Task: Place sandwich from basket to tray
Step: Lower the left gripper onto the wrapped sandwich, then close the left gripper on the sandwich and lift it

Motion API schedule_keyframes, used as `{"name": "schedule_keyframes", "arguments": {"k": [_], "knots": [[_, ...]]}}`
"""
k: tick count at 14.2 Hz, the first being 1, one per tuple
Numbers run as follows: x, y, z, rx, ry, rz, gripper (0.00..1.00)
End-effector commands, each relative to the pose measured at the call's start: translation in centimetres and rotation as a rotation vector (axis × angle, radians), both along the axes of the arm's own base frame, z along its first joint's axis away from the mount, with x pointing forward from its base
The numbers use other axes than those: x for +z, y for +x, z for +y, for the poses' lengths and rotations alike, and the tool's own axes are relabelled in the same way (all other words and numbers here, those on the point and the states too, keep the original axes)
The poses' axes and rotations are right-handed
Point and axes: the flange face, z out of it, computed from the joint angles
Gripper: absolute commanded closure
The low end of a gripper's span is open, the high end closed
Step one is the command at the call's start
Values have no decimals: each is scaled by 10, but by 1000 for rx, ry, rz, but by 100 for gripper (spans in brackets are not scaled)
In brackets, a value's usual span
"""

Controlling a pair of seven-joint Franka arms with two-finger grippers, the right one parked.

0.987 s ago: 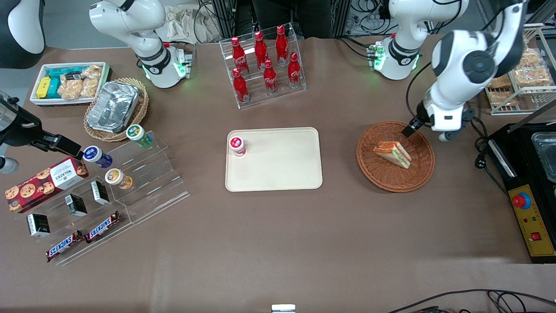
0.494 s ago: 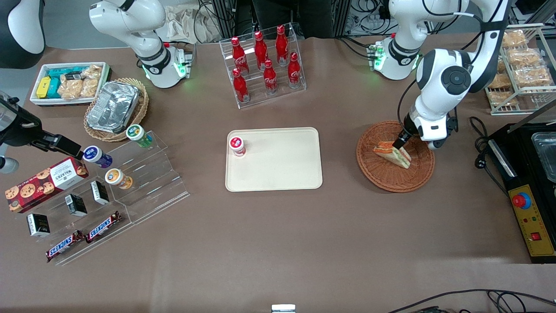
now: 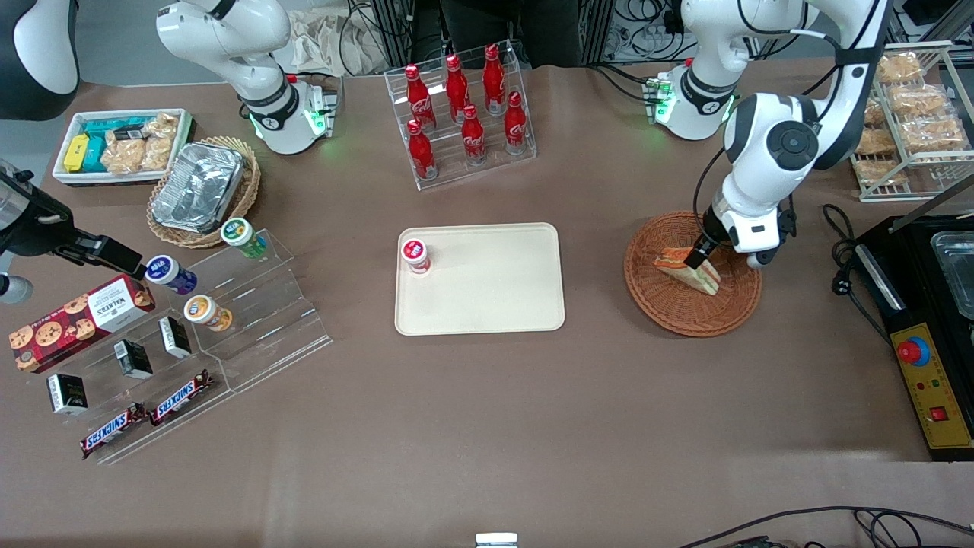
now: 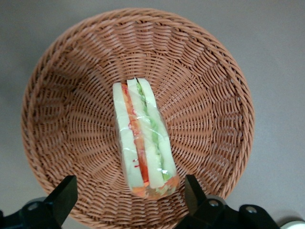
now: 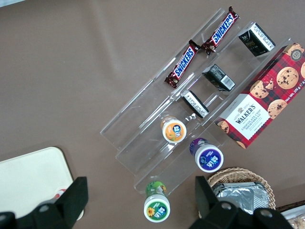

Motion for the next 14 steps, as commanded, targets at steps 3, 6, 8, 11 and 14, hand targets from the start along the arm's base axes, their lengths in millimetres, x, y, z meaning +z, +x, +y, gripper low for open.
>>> {"name": "schedule_keyframes", "arguments": {"k": [3, 6, 8, 11, 14], "knots": [[-25, 10, -14, 11, 8, 26, 0], [-34, 10, -12, 13, 11, 38, 0], [-39, 10, -12, 0, 20, 39, 0], [-46, 11, -11, 4, 20, 40, 1], [-55, 14, -6, 14, 17, 33, 1]]}}
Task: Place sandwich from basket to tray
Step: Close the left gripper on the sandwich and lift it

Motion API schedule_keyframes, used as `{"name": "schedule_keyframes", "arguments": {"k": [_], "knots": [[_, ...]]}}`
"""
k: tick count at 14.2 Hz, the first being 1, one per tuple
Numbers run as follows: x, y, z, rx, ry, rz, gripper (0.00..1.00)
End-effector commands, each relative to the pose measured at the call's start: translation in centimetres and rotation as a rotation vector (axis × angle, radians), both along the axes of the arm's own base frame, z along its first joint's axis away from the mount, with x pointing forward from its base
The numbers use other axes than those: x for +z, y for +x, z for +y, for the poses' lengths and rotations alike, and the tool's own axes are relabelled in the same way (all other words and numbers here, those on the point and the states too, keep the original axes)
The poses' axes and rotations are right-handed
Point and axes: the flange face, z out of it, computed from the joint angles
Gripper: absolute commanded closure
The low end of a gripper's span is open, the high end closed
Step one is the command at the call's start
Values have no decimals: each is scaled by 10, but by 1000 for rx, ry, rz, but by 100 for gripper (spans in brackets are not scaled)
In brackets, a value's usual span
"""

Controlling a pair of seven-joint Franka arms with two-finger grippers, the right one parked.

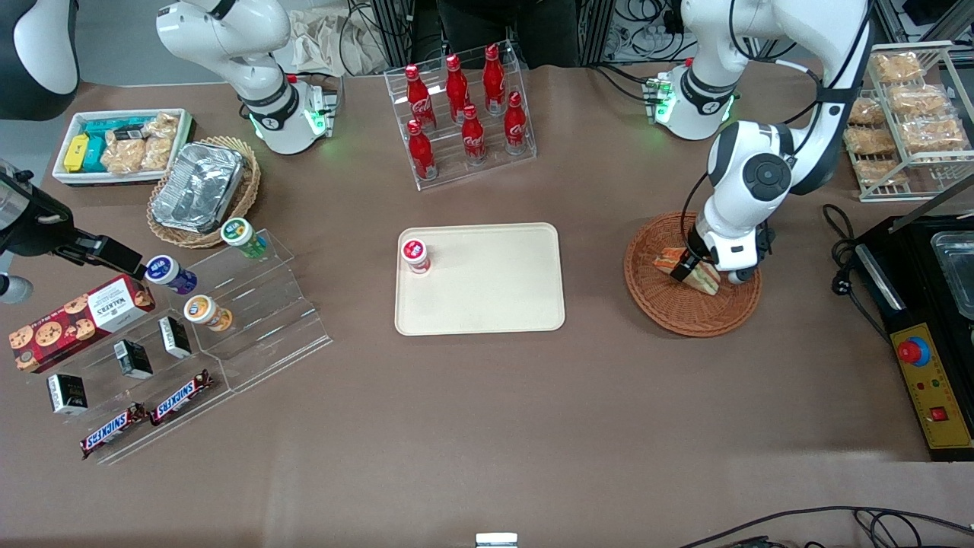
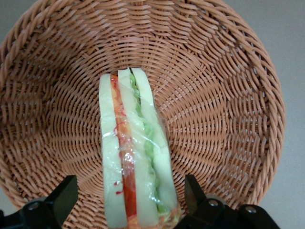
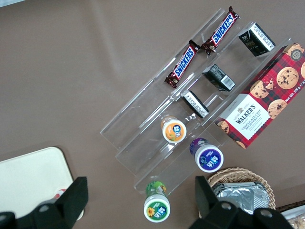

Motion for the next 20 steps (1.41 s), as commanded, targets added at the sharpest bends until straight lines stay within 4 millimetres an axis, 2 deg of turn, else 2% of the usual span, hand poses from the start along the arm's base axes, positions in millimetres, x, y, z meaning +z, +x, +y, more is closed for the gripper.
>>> {"name": "schedule_keyframes", "arguments": {"k": [1, 3, 4, 5, 7, 8, 10, 12, 14, 16, 17, 19, 20], "knots": [[-9, 8, 4, 21, 9, -17, 1], [-14, 9, 3, 21, 6, -23, 2], [-17, 9, 4, 17, 9, -22, 7], [-17, 9, 5, 18, 11, -24, 27], [-17, 9, 6, 16, 12, -25, 79], [-17, 9, 5, 9, 14, -25, 100], [-14, 10, 8, 3, 18, -32, 100], [4, 14, 7, -12, 13, -67, 100], [37, 15, 4, -38, 12, -112, 100], [73, 15, -1, -104, 28, -87, 100], [90, 14, -9, -137, 40, -55, 100], [142, 19, -20, -202, 59, -8, 100], [159, 18, -30, -274, 61, 37, 100]]}}
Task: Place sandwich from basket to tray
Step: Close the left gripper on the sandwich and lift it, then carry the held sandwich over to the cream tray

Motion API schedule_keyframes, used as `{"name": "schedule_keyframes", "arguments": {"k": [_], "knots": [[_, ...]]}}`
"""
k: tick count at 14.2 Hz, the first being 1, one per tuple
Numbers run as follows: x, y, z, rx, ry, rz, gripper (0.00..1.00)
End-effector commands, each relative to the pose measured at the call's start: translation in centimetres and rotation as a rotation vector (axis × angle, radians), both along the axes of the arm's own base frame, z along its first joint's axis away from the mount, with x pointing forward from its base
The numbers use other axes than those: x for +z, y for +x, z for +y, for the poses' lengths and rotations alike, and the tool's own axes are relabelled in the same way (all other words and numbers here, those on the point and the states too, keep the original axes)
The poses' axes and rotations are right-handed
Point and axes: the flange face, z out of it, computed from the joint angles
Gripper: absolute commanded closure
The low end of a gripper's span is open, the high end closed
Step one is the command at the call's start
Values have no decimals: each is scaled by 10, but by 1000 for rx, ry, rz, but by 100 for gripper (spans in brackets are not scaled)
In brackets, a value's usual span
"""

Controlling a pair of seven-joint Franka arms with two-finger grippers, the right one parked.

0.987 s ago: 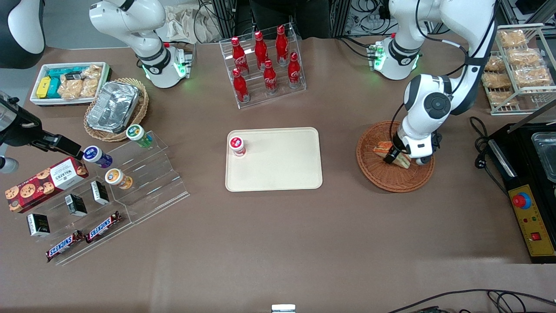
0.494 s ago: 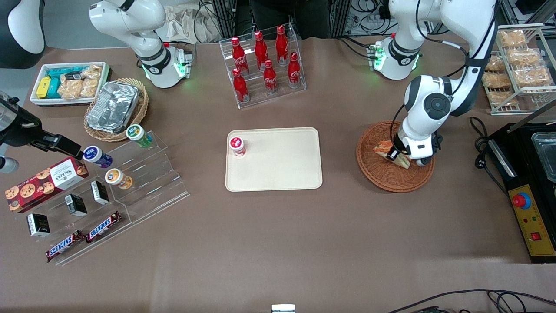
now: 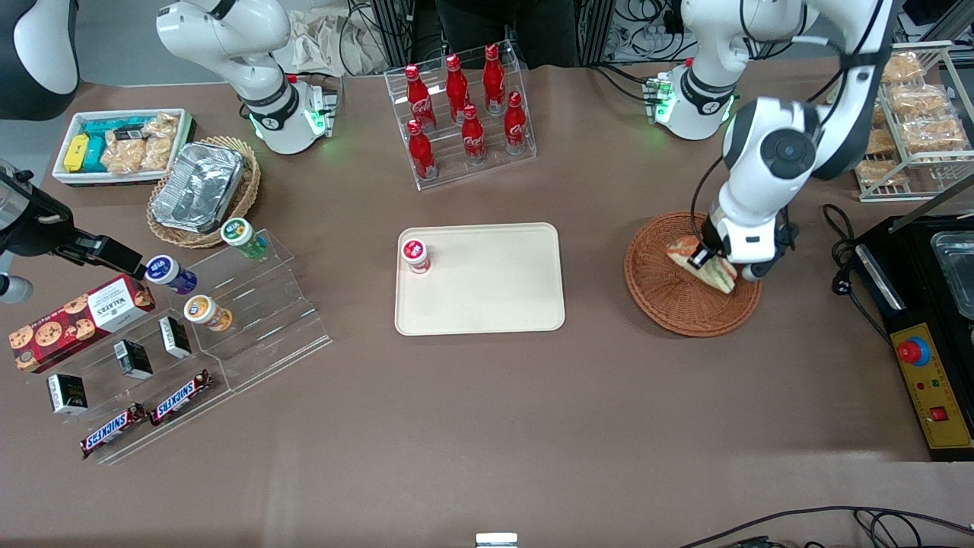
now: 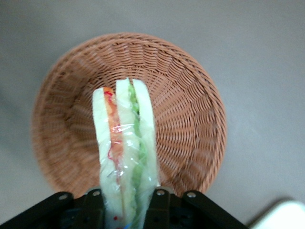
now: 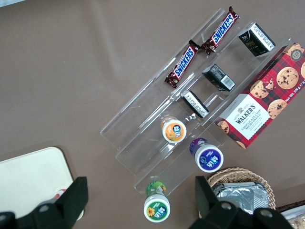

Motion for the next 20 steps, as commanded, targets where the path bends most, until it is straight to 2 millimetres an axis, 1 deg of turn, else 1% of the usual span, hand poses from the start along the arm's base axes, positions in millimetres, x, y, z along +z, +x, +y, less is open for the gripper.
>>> {"name": "schedule_keyframes", "arguments": {"k": [1, 2, 4, 6, 9, 11, 13, 15, 16, 18, 20], "knots": [[61, -1, -28, -182, 19, 63, 100], [73, -1, -40, -245, 17, 66, 100], [87, -11, -67, -384, 20, 49, 100], [94, -22, -96, -495, 1, 34, 100], [98, -34, -141, -589, -7, -25, 100], [93, -46, -172, -645, -29, -50, 100], [84, -57, -202, -682, -71, -75, 100], [72, -66, -228, -725, -98, -94, 100], [66, -66, -236, -738, -112, -112, 100], [45, -65, -251, -772, -134, -116, 100], [15, -70, -271, -808, -165, -121, 100]]}}
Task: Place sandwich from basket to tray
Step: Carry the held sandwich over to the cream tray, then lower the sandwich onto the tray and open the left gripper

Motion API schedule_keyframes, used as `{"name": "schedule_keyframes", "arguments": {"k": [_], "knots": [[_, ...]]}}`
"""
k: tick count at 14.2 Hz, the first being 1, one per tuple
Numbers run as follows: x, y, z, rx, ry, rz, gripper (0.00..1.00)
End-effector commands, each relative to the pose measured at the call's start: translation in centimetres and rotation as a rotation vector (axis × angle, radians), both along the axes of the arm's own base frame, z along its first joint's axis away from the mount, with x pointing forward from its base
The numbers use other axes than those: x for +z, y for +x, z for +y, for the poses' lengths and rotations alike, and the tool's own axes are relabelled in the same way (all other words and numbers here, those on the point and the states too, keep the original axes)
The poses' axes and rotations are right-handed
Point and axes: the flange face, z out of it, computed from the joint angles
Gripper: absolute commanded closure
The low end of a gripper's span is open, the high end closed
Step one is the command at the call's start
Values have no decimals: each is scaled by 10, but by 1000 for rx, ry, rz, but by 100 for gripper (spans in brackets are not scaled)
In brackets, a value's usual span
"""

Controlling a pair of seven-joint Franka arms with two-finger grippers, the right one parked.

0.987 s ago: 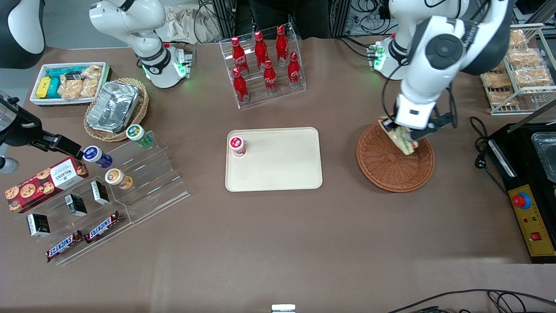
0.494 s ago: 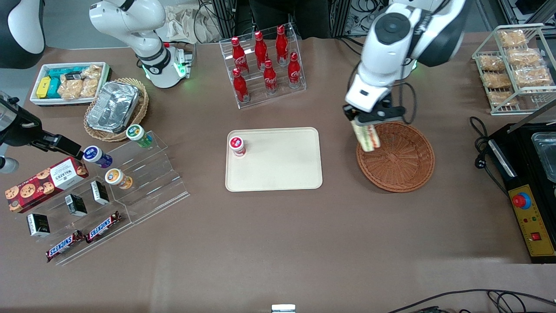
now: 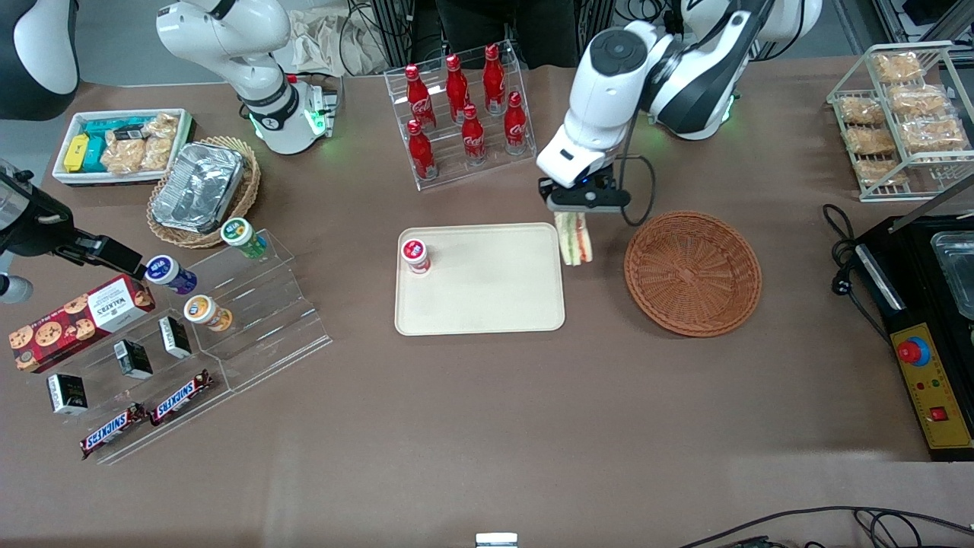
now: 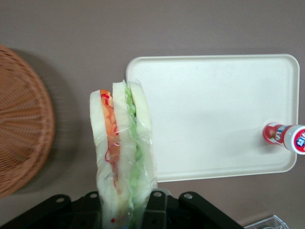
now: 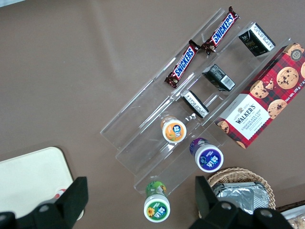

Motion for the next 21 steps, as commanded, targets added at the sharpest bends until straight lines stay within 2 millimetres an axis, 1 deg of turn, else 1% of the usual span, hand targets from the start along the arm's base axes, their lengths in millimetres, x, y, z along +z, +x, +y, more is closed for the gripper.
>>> {"name": "schedule_keyframes", "arguments": {"k": [1, 3, 5, 7, 10, 12, 14, 15, 18, 21], "knots": [[-38, 2, -25, -52, -43, 9, 100], [-69, 6, -31, -86, -32, 4, 100], [-93, 6, -39, -84, -38, 12, 100], [-114, 4, -43, -120, -17, 12, 100], [-136, 5, -47, -114, -24, 29, 100], [-144, 9, -51, -109, -30, 41, 100], [-155, 12, -49, -103, -24, 59, 100], [-156, 17, -47, -100, -19, 52, 100], [-164, 21, -43, -89, -4, 55, 100], [-170, 21, -42, -99, 1, 53, 100]]}}
